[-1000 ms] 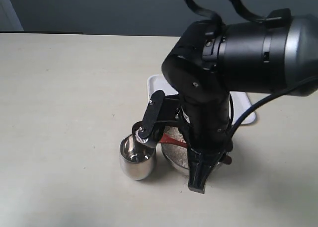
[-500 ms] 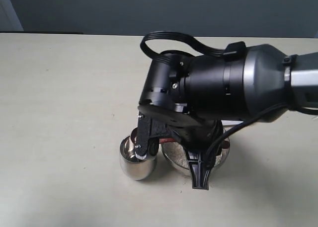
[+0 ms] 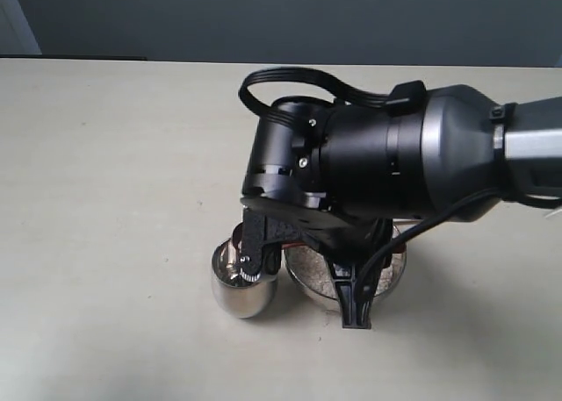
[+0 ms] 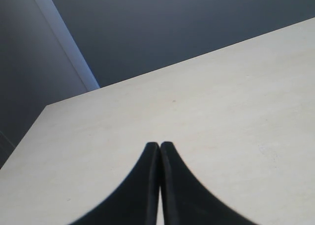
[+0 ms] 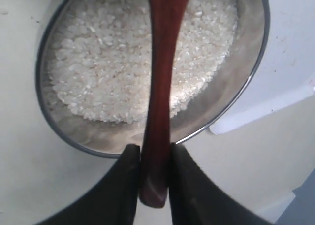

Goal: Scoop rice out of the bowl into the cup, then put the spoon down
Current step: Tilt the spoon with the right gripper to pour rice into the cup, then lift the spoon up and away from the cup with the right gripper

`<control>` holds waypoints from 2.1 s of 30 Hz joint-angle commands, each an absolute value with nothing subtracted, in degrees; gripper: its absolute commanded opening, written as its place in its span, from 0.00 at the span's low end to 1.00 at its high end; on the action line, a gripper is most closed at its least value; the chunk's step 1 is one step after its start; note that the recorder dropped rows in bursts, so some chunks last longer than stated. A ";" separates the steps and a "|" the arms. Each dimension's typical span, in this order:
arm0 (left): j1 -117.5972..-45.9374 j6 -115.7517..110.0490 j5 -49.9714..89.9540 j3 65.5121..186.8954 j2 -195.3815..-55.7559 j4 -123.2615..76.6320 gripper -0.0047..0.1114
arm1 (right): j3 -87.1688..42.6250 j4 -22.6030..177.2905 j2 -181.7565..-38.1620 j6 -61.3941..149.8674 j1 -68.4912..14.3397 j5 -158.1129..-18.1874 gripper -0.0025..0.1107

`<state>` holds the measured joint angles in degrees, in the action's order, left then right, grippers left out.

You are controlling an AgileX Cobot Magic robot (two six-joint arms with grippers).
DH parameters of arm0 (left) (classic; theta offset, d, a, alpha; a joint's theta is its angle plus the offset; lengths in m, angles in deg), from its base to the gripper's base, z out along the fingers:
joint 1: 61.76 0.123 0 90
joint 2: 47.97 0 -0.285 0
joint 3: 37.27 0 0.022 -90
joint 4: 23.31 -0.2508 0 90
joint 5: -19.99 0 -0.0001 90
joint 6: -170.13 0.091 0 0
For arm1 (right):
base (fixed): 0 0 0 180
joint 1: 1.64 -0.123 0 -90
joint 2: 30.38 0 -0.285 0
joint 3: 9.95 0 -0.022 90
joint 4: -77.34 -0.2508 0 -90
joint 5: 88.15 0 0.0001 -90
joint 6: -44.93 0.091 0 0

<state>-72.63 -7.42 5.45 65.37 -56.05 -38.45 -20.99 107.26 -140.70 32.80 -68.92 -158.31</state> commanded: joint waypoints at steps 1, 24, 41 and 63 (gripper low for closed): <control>-73.30 -7.83 6.15 65.51 -55.76 -38.33 0.04 | -20.59 108.55 -140.77 32.98 -69.04 -158.11 0.02; -73.30 -7.83 6.15 65.51 -55.76 -38.33 0.04 | -20.59 118.36 -141.24 36.24 -73.69 -158.11 0.02; -73.30 -7.83 6.15 65.51 -55.76 -38.33 0.04 | -20.72 123.04 -142.56 39.67 -76.39 -158.11 0.02; -73.30 -7.83 6.15 65.51 -55.76 -38.33 0.04 | -24.04 127.86 -142.56 45.27 -76.39 -158.11 0.02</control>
<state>-72.63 -7.42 5.45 65.37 -56.05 -38.45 -23.87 125.99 -142.73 43.85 -76.26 -157.97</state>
